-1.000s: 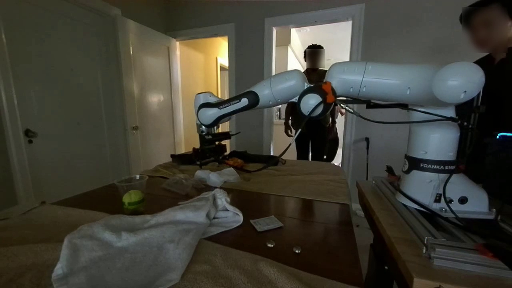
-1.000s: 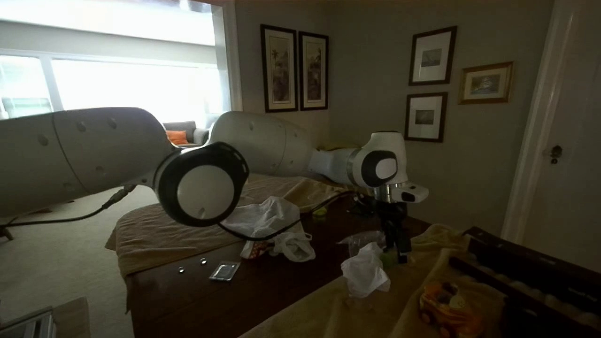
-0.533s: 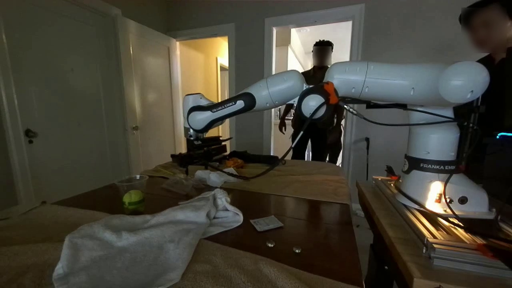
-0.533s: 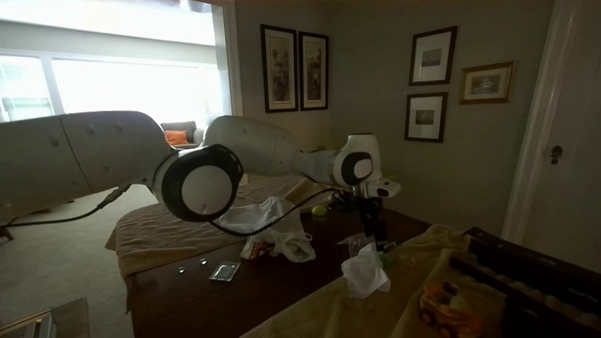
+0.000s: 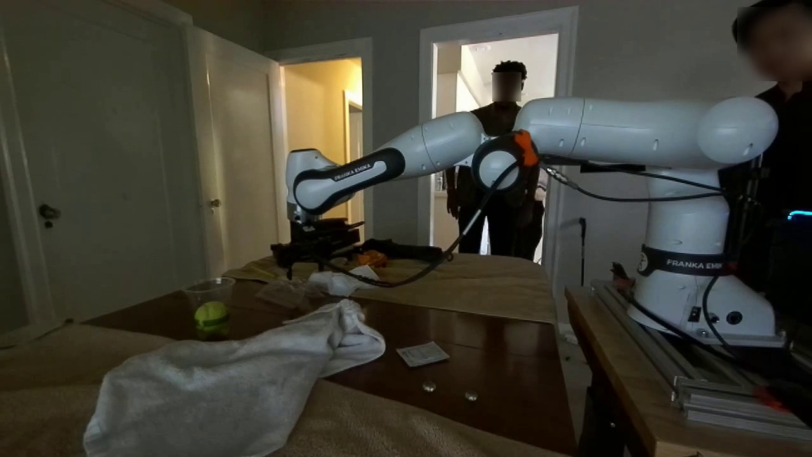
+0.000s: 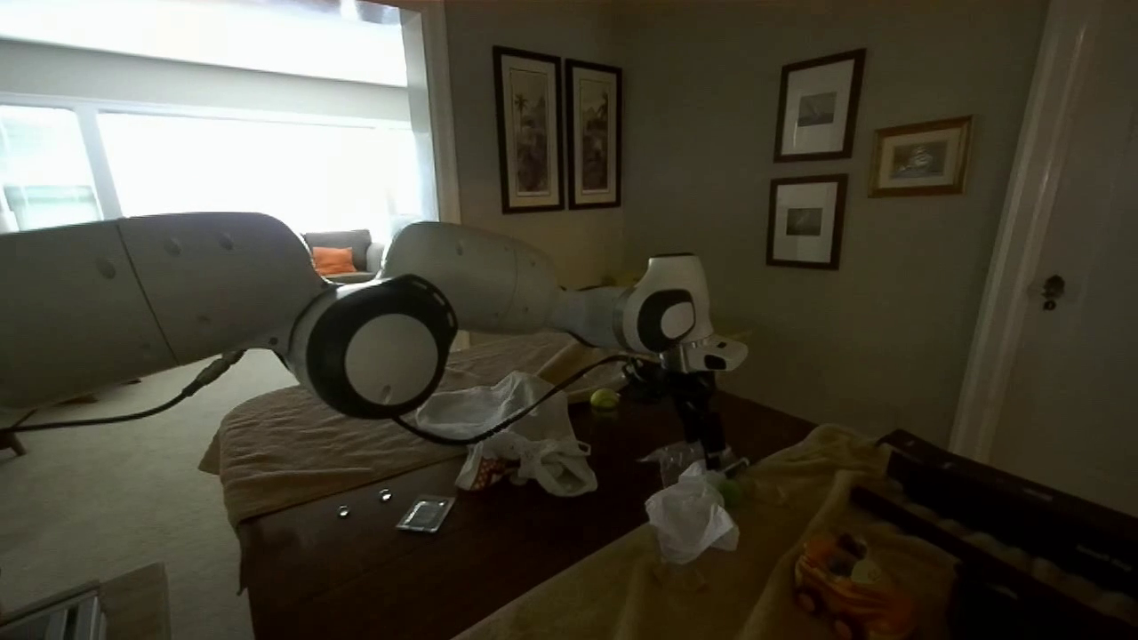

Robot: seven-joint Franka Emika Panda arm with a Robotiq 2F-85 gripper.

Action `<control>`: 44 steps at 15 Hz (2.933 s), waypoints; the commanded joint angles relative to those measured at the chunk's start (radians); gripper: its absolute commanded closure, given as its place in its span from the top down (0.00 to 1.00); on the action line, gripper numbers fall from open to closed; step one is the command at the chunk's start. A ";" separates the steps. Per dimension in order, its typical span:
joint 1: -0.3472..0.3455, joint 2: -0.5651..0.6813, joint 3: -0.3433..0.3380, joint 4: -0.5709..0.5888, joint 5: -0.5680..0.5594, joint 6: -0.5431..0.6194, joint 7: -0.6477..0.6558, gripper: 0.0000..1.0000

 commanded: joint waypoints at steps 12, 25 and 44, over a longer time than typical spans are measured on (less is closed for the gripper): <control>-0.049 -0.001 -0.060 0.011 -0.022 -0.033 0.087 1.00; -0.069 0.032 -0.039 0.026 -0.008 -0.137 0.152 0.43; 0.045 -0.057 -0.055 0.023 -0.092 -0.016 0.028 0.05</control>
